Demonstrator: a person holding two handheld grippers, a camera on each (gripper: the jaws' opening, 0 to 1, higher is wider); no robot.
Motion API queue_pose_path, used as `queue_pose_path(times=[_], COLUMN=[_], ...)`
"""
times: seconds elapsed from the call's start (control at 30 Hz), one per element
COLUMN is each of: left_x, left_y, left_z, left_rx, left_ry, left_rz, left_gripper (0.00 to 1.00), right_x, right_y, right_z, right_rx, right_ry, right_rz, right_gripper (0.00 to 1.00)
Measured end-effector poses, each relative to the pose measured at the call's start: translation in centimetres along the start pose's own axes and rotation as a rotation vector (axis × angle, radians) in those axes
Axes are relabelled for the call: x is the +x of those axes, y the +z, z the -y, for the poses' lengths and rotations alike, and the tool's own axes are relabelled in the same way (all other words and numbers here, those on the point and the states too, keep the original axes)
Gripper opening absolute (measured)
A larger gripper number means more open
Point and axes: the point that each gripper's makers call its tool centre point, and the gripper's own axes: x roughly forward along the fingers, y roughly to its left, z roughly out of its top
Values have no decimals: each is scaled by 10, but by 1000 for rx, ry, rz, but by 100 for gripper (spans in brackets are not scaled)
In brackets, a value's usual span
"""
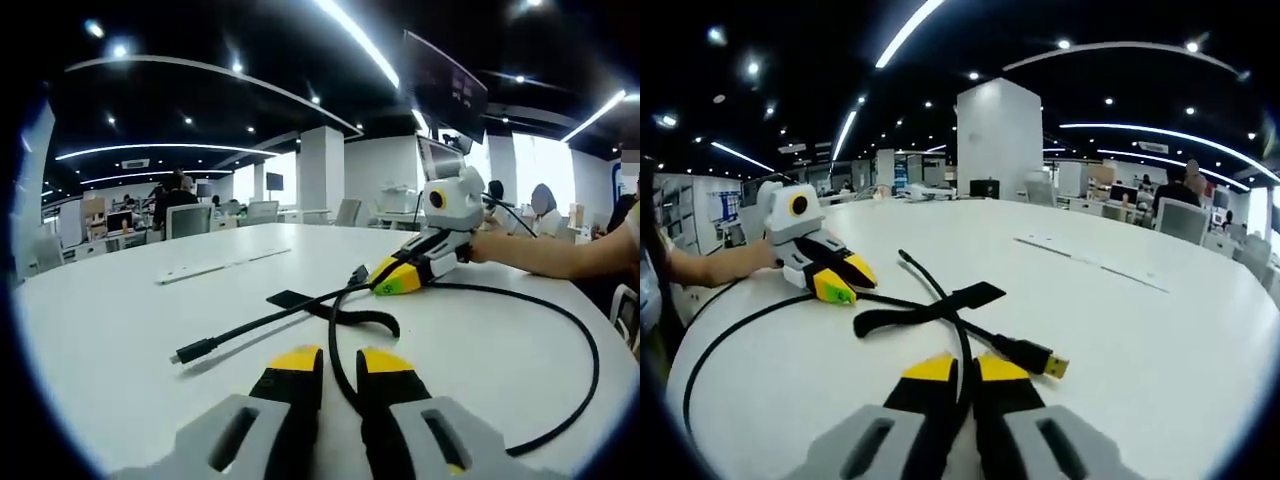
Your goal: Find the charging cable on the desk, coil it up and secure with Velcro.
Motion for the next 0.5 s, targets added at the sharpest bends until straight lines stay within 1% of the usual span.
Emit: queue_pose_path(times=[0.07,0.17,0.27,0.5], left_x=[-1,-2,-2,-3], left_y=[-1,-1,-1,-1], left_z=[1,1,1,1], left_rx=[1,2,5,15], left_ry=[-1,-1,-1,1], left_rz=[-1,-1,-2,-5], left_gripper=[15,15,15,15], right_x=[0,1,1,0], right_y=[0,1,1,2], right_z=[-2,-10,-12,-12], right_rx=[-17,-28,-44,-39], right_ry=[6,43,43,49], right_rz=[2,6,1,5], right_gripper=[8,8,7,7])
